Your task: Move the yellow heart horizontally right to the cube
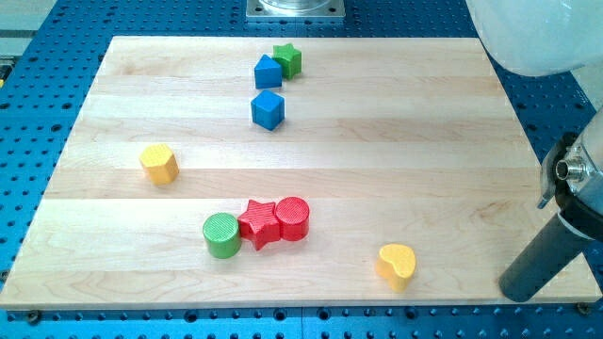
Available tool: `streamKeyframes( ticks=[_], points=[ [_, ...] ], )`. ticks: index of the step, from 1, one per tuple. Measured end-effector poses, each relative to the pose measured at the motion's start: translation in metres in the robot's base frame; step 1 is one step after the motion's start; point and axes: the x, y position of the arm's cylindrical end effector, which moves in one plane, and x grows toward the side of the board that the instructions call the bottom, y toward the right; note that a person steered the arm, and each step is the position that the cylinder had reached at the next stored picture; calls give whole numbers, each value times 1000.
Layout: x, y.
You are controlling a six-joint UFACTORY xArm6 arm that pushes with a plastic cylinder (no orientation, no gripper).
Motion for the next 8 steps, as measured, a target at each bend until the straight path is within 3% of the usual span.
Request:
streamKeyframes(
  ticks=[7, 8],
  points=[
    [0, -156],
    [-54, -156]
  ],
)
